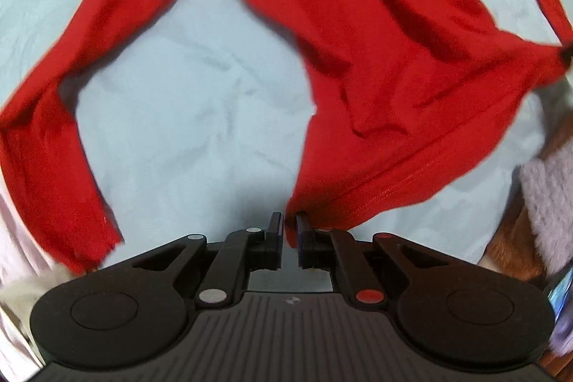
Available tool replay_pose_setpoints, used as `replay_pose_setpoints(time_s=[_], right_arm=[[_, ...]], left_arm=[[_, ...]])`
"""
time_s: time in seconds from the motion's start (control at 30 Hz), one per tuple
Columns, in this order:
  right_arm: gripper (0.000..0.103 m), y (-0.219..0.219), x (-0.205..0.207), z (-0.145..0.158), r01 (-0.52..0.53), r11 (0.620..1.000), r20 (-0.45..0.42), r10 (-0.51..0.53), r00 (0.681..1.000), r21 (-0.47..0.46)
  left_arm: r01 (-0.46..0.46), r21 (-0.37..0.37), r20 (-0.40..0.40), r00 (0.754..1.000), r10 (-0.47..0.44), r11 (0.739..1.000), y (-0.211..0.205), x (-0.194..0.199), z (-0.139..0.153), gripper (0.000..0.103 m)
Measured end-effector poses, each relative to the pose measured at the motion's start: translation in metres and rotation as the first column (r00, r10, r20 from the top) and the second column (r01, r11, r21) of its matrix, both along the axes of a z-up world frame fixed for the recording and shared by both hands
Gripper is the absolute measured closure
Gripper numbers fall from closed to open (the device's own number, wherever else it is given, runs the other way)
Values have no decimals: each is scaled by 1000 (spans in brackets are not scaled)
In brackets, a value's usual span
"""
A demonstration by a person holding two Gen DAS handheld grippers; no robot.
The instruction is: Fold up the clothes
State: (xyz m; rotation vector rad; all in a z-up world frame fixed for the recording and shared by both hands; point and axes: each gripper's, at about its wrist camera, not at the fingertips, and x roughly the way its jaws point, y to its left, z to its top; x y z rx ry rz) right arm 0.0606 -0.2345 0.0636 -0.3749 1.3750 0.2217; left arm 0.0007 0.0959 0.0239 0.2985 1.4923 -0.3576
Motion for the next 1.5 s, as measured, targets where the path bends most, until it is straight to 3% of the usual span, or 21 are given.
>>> replay_pose_setpoints(time_s=[0.07,0.2,0.33,0.43,0.5,0.7,0.77,0.83,0.87,0.93,1.03,1.1,1.17,1.23,1.37,1.5], right_arm=[[103,-2,2,-2,11,1000,-3,-11,1000,9],[103,-4,8,-2,25,999,1,-25,1000,22],[103,-4,11,1,34,999,21,-35,999,24],[103,-7,15,5,55,997,45,-57,997,47],[103,-9,17,11,65,996,51,-68,996,65],[103,-11,25,17,88,991,52,-94,994,102],[103,-11,26,20,86,991,60,-93,994,106],[103,-11,26,24,87,990,67,-95,993,113],[103,-12,27,25,88,989,69,-96,993,115],[103,-12,26,30,89,989,75,-98,992,116],[103,-13,26,31,87,989,78,-96,992,117],[103,-14,25,31,90,989,77,-100,992,118],[103,-15,26,30,93,989,80,-103,991,119],[103,-15,26,29,93,989,81,-103,991,119],[103,-16,27,29,93,988,79,-103,992,119],[103,-17,26,30,94,988,78,-105,991,123]], left_arm=[[57,10,34,998,-57,998,-4,-5,7,73],[235,46,113,965,-238,971,-21,-21,22,64],[477,137,141,858,-494,868,-55,-53,22,60],[574,177,159,785,-599,799,-78,-73,14,60],[599,182,176,761,-625,780,-88,-80,7,60],[615,207,219,729,-649,761,-112,-84,-15,60],[606,215,242,726,-643,765,-115,-79,-21,60],[563,199,257,760,-597,802,-116,-70,-24,64],[540,175,263,780,-568,823,-115,-66,-23,77],[496,133,275,813,-512,858,-113,-59,-21,86],[441,114,310,836,-453,890,-113,-52,-18,89],[449,76,313,837,-449,890,-115,-54,-15,88],[462,69,325,828,-458,884,-120,-59,-14,86],[487,131,353,791,-499,864,-129,-66,-17,80],[500,188,383,755,-532,845,-141,-72,-25,75],[541,250,410,692,-594,803,-159,-83,-33,73]])
